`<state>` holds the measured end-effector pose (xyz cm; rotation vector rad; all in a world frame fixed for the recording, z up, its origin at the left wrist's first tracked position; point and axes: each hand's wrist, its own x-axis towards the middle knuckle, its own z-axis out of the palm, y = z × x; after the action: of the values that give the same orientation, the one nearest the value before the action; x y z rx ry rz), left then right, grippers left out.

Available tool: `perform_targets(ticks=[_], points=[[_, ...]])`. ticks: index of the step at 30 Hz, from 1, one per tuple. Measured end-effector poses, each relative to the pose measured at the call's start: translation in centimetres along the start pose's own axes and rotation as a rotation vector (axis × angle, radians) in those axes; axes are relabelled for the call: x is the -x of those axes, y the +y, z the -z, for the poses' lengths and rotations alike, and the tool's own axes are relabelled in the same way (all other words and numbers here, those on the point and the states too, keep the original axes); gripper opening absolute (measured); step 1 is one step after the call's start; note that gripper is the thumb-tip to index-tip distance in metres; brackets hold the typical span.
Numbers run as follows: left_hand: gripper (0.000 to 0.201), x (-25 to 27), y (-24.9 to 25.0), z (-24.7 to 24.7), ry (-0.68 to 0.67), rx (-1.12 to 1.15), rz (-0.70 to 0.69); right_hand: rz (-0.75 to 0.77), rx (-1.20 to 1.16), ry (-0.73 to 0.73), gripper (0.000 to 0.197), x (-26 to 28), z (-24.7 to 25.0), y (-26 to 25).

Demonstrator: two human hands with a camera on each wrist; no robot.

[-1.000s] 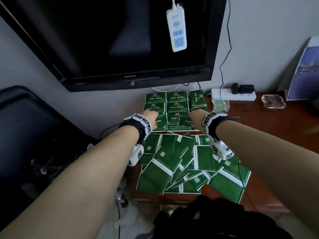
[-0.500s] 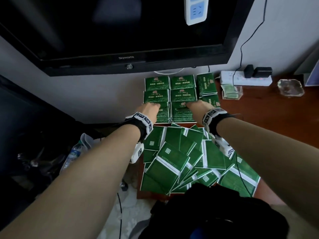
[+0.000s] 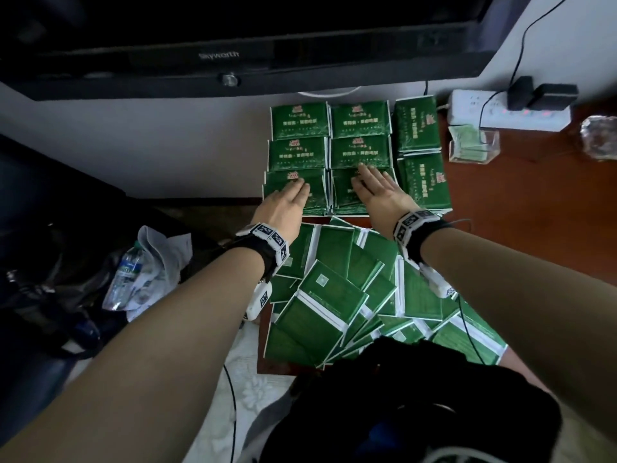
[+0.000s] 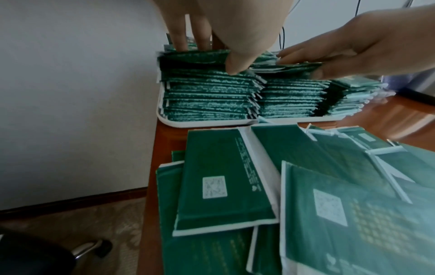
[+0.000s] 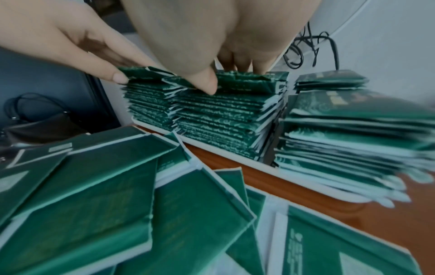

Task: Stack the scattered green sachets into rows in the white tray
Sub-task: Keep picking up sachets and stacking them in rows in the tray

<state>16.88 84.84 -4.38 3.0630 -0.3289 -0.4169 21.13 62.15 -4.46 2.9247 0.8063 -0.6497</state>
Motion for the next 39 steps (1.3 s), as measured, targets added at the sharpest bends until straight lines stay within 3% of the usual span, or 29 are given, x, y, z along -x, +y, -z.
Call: perform_targets(ticks=[6, 17, 27, 30, 36, 39], points=[[0.063, -0.1, -1.0, 0.0, 0.044, 0.027, -0.067, 0.002, -0.007, 0.005, 0.082, -0.7, -0.9, 0.6], [0.061, -1.7, -1.4, 1.7, 0.001, 0.049, -0.062, 0.017, -0.07, 0.04, 0.065, -2.1, -0.3, 1.3], [0.063, -2.4, -2.1, 1.0, -0.009, 0.071, -0.095, 0.016, -0.129, 0.052, 0.066, -1.8, -0.4, 1.7], [0.065, -2.3, -1.6, 1.3, -0.003, 0.077, -0.101, -0.019, -0.149, 0.121, 0.064, -0.5, -0.3, 1.9], [0.046, 0.0, 1.7, 0.6, 0.163, 0.054, -0.344, -0.184, -0.282, 0.237, 0.061, 4.9, -0.9, 1.5], [0.039, 1.6, 3.8, -0.5, 0.09, 0.082, -0.431, -0.337, -0.341, 0.316, 0.058, 9.4, -2.4, 0.9]])
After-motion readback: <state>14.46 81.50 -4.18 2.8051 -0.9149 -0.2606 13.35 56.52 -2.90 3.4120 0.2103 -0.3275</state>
